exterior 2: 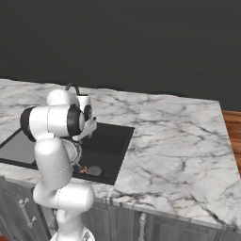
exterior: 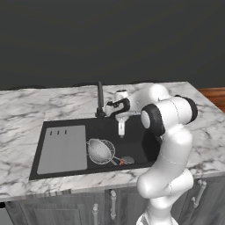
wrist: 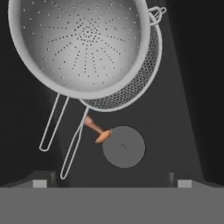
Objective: Pick the strainer and strainer and place them in the sink. Then turn on the water.
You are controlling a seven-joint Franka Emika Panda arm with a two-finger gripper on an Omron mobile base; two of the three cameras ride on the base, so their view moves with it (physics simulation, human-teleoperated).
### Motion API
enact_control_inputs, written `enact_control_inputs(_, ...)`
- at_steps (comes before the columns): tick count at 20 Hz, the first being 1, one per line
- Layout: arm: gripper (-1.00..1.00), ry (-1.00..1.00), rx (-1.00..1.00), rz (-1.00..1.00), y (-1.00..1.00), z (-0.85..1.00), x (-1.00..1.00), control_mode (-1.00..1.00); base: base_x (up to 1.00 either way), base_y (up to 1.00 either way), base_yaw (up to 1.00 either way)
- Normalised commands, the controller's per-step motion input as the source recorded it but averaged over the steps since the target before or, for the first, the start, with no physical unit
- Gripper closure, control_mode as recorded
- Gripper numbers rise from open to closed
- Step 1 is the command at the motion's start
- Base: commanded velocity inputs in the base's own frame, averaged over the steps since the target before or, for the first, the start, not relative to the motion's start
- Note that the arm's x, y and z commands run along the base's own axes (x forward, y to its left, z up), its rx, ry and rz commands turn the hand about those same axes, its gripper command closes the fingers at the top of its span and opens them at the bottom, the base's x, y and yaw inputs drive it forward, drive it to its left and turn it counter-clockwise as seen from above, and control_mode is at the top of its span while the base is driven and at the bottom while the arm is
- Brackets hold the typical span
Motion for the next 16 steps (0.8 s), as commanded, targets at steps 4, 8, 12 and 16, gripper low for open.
enact_control_inputs(4, -1.0, 0.0, 0.06, 0.0, -0.17, 0.77, -0.3, -1.0, 0.0, 0.0, 0.0)
enact_control_inputs(8, -1.0, 0.0, 0.14, 0.0, -0.15, 0.8, -0.24, -1.0, 0.0, 0.0, 0.0)
enact_control_inputs(12, -1.0, -0.07, 0.19, 0.02, -0.12, 0.65, -0.31, -1.0, 0.0, 0.0, 0.0)
enact_control_inputs(16, -1.0, -0.13, 0.2, 0.04, -0.02, 0.45, -0.35, -1.0, 0.0, 0.0, 0.0)
